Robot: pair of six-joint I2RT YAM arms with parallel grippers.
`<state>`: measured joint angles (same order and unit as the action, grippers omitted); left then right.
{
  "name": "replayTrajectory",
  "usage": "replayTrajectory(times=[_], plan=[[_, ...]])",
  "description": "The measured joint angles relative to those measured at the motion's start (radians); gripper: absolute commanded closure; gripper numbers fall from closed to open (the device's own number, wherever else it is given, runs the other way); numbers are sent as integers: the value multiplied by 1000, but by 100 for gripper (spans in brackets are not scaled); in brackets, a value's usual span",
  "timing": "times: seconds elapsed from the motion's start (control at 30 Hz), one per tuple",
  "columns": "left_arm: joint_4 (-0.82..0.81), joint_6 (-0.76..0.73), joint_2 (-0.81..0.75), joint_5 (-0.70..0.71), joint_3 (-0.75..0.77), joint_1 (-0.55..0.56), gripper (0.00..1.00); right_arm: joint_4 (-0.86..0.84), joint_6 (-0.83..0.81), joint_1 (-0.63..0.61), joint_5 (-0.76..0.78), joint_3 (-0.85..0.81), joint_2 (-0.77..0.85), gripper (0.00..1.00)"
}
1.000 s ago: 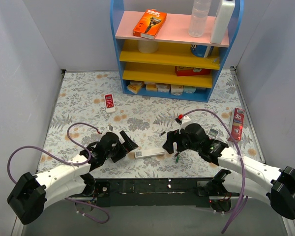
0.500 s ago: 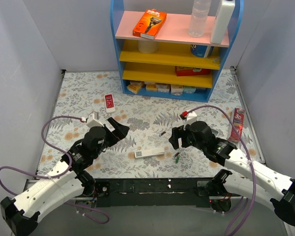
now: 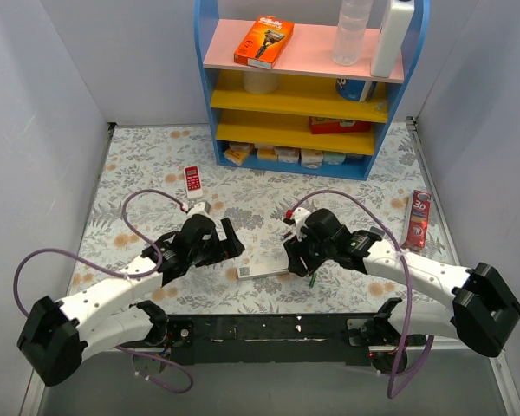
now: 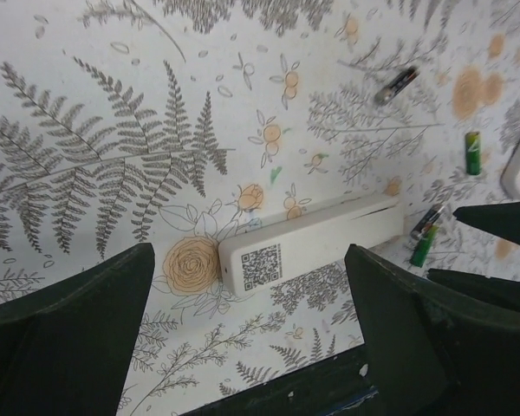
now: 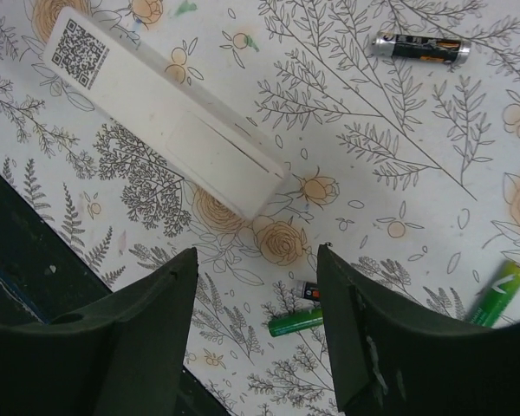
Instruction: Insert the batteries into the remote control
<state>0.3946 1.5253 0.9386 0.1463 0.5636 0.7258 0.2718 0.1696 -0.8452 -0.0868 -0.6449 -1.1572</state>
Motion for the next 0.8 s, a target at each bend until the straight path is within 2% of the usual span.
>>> replayTrajectory(times=[0.13, 0.17, 0.43, 0.6, 0.63, 0.67, 0.77, 0.8], plan=[[-10, -3, 148, -86, 0, 2, 23, 20, -5, -2, -39, -39, -72, 49], [-11, 0, 175, -104, -1, 4, 26, 18, 11, -2, -41, -48, -83, 55], [-56, 24, 266, -186, -35, 19, 35, -44, 220, -1, -42, -37, -95, 56], [-112, 35, 299, -208, -35, 21, 39, -103, 340, -1, -40, 7, -114, 50], [-121, 36, 304, -211, -35, 22, 40, -108, 360, -1, -40, 11, -122, 47], [-130, 39, 310, -214, -35, 23, 41, -116, 375, -1, -39, 14, -127, 41], [-150, 43, 322, -219, -35, 23, 44, -141, 418, -1, -34, 27, -136, 31], [-154, 45, 325, -219, -37, 23, 48, -151, 431, -2, -33, 31, -138, 31]])
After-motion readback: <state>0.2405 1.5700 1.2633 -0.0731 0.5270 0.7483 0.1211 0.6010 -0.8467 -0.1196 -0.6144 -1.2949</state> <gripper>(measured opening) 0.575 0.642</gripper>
